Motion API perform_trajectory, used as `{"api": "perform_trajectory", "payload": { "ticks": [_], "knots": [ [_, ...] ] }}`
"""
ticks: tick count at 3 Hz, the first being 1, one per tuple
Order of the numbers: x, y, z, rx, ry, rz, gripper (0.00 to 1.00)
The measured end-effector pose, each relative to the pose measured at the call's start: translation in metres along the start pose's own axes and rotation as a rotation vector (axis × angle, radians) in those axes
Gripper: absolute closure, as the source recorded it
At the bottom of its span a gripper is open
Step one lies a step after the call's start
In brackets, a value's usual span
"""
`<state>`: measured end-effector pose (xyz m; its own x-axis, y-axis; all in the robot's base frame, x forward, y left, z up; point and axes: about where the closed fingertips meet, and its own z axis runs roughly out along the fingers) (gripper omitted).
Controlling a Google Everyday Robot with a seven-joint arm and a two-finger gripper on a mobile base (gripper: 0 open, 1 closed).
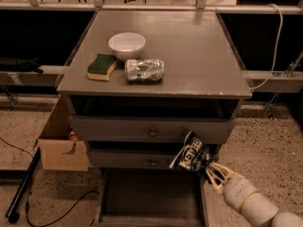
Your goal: Pick blue chip bag from bottom drawer and place on counter
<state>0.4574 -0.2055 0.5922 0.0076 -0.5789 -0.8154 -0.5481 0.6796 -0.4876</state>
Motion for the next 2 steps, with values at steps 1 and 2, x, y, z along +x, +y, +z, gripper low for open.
{"api": "perform_trajectory", "payload": {
  "ticks": [1,2],
  "knots": [
    [-0.031,-0.037,-0.001,0.054,-0.037,-0.025,1.0],
    [-0.072,-0.081,-0.009,0.092,-0.058,-0.094,1.0]
  ]
}}
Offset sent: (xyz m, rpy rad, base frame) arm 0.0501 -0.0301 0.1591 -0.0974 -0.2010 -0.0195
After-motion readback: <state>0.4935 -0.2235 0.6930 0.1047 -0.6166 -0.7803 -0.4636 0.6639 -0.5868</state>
